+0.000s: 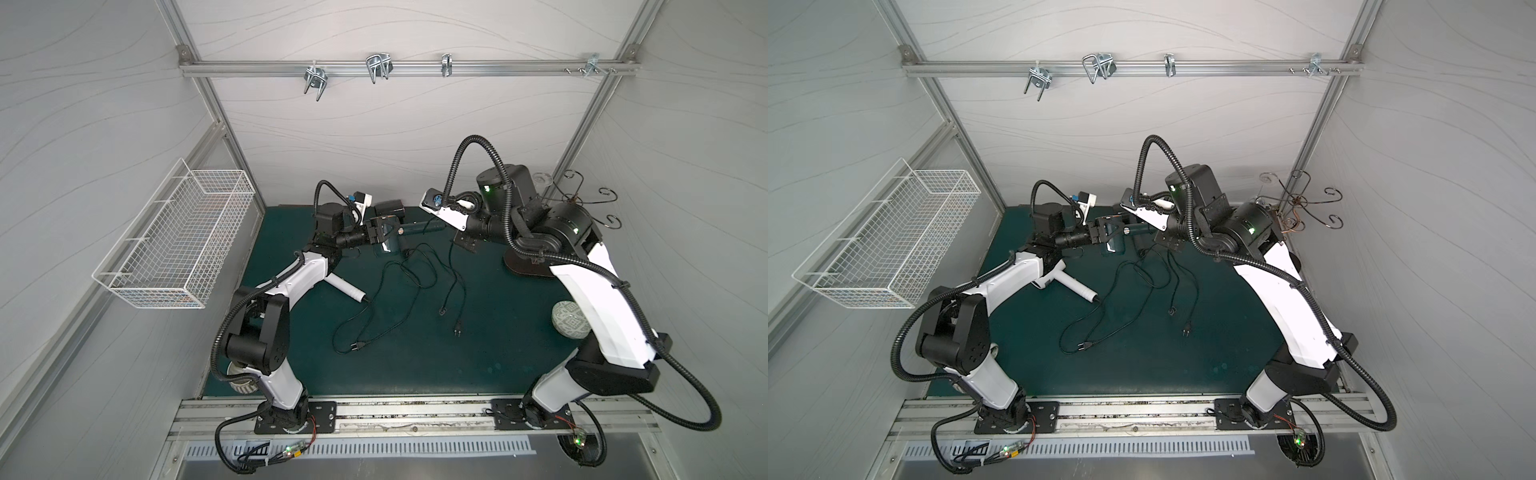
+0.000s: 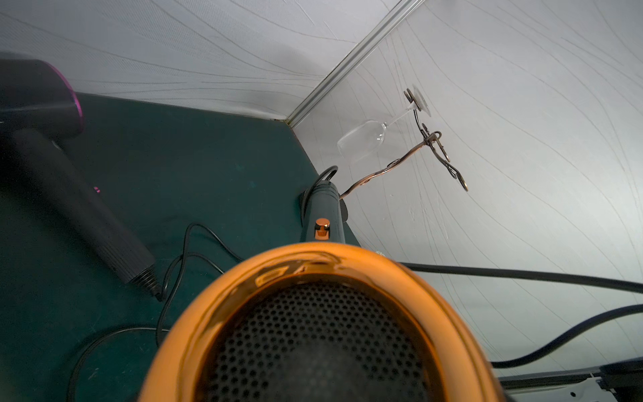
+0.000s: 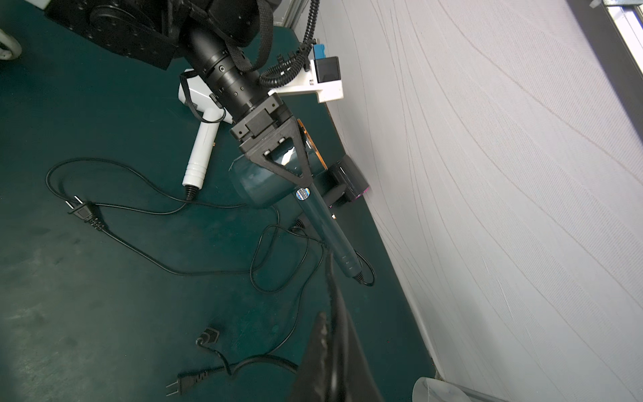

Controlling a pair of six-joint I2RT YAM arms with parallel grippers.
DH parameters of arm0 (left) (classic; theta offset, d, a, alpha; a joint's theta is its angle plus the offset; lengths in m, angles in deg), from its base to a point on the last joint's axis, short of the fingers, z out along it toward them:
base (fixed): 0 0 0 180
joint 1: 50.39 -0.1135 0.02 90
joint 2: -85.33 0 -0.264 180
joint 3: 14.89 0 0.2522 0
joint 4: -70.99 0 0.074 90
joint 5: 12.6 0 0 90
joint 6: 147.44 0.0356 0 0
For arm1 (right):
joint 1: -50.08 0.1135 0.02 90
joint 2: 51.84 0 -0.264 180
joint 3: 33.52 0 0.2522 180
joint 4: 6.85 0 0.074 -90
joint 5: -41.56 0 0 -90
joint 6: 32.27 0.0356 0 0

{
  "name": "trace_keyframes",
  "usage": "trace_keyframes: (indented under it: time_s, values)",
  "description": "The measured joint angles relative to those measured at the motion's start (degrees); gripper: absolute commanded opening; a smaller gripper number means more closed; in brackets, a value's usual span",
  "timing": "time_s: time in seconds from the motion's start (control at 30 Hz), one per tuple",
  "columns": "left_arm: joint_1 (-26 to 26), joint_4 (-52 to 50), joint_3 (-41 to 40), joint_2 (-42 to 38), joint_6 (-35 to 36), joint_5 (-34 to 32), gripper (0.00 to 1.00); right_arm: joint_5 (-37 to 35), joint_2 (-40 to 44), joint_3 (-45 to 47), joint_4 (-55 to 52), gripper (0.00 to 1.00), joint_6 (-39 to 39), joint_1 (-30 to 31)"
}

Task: Wrap the cord around the hair dryer
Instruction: Wrap the power cord around the hair dryer.

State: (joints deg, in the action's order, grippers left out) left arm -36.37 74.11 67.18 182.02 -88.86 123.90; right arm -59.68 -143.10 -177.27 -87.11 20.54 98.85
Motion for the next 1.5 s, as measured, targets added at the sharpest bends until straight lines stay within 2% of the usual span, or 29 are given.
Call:
trace_keyframes:
  time_s: [0.27,0.43,0.63,0.77,0.97,1.23,1.5]
  values:
    - [2.32,-5.22,0.02,-0.15,4.2,-1.44,0.0,1.11,-1.57,-0.33,0.33,0.0,-0.9,-0.96]
    - [2.25,-10.23,0.0,-2.73,6.12,-2.23,0.0,2.62,-0.26,3.72,2.8,0.0,-0.92,-7.15]
    - [1.9,-17.66,-0.63,-10.84,9.75,-2.36,0.0,4.0,1.09,5.73,4.83,0.0,-0.92,-14.67]
    - [1.92,-19.76,-0.5,-14.08,10.56,0.96,0.0,4.92,1.05,5.7,6.49,0.0,-1.09,-16.68]
    - [3.85,-22.32,-0.07,-14.56,10.71,8.37,0.0,7.76,-1.62,4.26,8.92,0.0,-1.66,-19.71]
    - [9.07,-16.09,0.07,-14.56,3.85,17.25,0.0,18.84,-5.99,6.56,12.7,0.0,-0.66,-25.24]
    - [10.36,1.16,2.91,-12.28,-9.35,21.29,0.0,38.69,-6.19,19.93,18.27,0.0,9.05,-33.16]
